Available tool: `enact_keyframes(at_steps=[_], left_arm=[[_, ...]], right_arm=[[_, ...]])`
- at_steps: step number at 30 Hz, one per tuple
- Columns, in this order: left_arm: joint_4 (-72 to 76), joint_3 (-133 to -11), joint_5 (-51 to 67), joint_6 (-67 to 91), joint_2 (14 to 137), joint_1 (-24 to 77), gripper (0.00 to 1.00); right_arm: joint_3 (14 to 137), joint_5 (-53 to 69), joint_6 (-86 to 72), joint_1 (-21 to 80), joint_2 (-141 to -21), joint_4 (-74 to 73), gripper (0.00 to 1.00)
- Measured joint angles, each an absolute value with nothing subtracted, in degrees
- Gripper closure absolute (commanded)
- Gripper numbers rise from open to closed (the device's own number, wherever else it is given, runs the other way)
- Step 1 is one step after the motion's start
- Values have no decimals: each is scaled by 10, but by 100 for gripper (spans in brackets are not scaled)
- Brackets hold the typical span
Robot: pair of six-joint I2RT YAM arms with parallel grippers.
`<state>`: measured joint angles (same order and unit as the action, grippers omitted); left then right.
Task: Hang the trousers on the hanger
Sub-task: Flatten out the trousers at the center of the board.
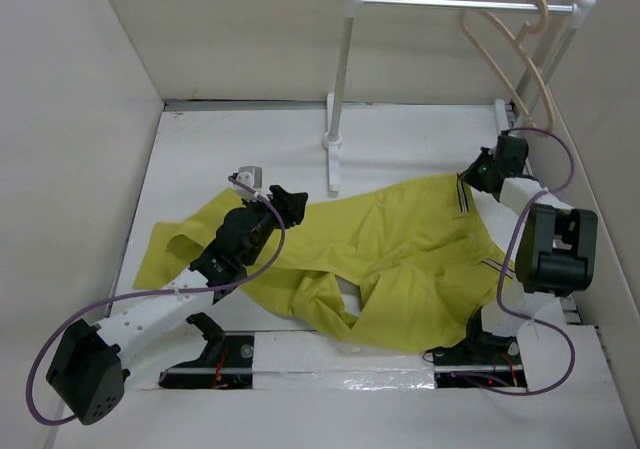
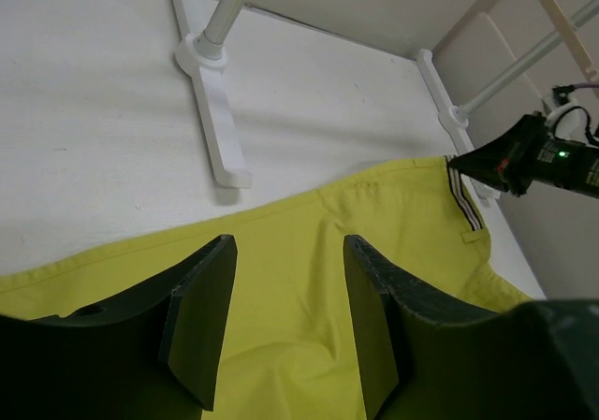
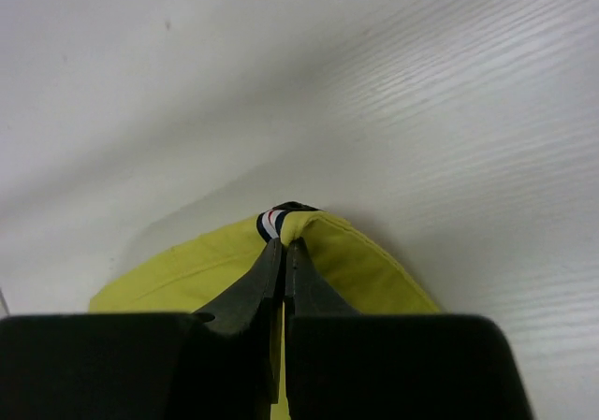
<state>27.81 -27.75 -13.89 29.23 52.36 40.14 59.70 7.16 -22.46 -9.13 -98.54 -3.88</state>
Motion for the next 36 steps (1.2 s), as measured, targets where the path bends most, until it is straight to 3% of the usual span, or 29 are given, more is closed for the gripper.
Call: enact_keyframes(at_steps=[8, 15, 22, 26, 28, 29, 30, 33, 36], left_arm=[[275, -277, -140, 294, 548, 401, 52], [258, -277, -177, 304, 551, 383, 36], [232, -228, -200, 376, 549, 236, 36], [178, -169, -209, 419, 488, 172, 36], [144, -150, -223, 439, 441, 161, 36], [124, -146, -233, 451, 426, 160, 34], [110, -142, -242, 461, 393, 159, 33], [74, -136, -269, 491, 327, 156, 32], [32, -135, -294, 521, 281, 153, 30]], right_arm=[[552, 58, -316, -192, -890, 57, 100], [568, 20, -348, -198, -917, 95, 100], [564, -20, -367, -189, -926, 117, 100], [542, -39, -383, -190, -900, 132, 100], [541, -50, -385, -190, -891, 136, 91], [541, -55, -387, -190, -887, 138, 81], [541, -58, -389, -190, -884, 138, 61], [541, -57, -389, -192, -878, 147, 35], [528, -42, -389, -189, -862, 156, 30]])
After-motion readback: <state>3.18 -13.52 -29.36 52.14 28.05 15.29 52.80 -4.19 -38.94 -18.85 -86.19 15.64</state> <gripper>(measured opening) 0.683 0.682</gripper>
